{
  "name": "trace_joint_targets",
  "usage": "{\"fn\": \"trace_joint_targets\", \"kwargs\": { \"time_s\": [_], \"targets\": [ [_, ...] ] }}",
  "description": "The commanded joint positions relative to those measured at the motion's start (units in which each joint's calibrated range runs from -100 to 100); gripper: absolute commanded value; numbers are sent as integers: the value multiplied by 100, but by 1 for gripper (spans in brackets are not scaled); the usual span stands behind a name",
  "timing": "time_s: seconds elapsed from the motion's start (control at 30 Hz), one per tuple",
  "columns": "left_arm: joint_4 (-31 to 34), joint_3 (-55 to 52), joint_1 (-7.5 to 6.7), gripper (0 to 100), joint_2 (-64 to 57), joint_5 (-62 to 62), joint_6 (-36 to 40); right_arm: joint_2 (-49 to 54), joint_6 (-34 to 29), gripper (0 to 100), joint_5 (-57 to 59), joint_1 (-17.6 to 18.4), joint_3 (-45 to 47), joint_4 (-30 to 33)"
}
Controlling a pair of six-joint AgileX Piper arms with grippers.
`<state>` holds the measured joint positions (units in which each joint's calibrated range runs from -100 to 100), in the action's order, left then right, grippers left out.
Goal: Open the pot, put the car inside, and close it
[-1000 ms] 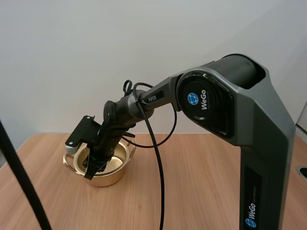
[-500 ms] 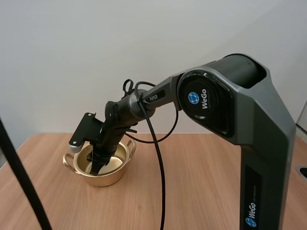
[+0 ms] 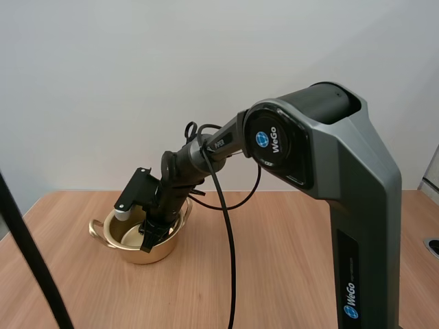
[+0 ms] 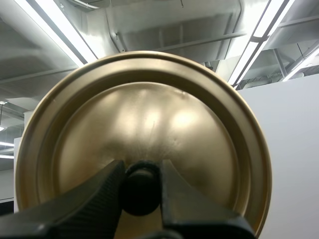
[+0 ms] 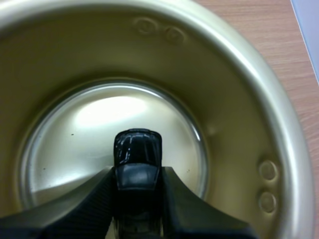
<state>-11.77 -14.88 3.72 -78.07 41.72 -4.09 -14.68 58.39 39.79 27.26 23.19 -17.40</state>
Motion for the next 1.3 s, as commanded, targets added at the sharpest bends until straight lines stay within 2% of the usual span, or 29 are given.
{"fn": "trace_joint_targets", "kwargs": {
  "time_s": [0.0,0.1,0.13,0.17,0.3,0.67,0.7,0.77,0.83,0.9,1.03,1.27],
  "targets": [
    [-5,0,-1,0,-6,7,-6,-7,4,13,-76,-1,-4,-11],
    [-5,0,-1,0,-6,7,-6,-7,4,59,-118,-1,-34,-172],
    [-5,0,-1,0,-6,7,-6,7,4,72,-164,-1,-34,-225],
    [-5,0,-1,0,-6,7,-6,9,-13,77,-190,-1,-34,-253],
    [-5,0,-1,0,-6,7,-6,158,-140,71,-288,-1,-34,-241],
    [-5,0,-1,0,-6,24,-6,1466,-279,71,-351,-1,-34,-113],
    [-5,0,-1,0,-6,24,-6,1617,-388,72,-351,-11,-34,10],
    [-5,0,-1,0,-6,24,-6,1876,-650,81,-371,-35,-34,331],
    [-5,0,-1,0,-6,24,-6,2112,-957,93,-387,-113,-34,733],
    [-20,0,-1,0,-6,24,-6,2280,-1272,100,-406,-199,-34,1165],
    [-31,0,-1,0,-6,24,-6,2608,-1801,99,-383,-461,-34,1740],
    [-31,0,-1,0,-6,24,-6,3368,-2277,97,-294,-1155,-34,1740]
  ]
}}
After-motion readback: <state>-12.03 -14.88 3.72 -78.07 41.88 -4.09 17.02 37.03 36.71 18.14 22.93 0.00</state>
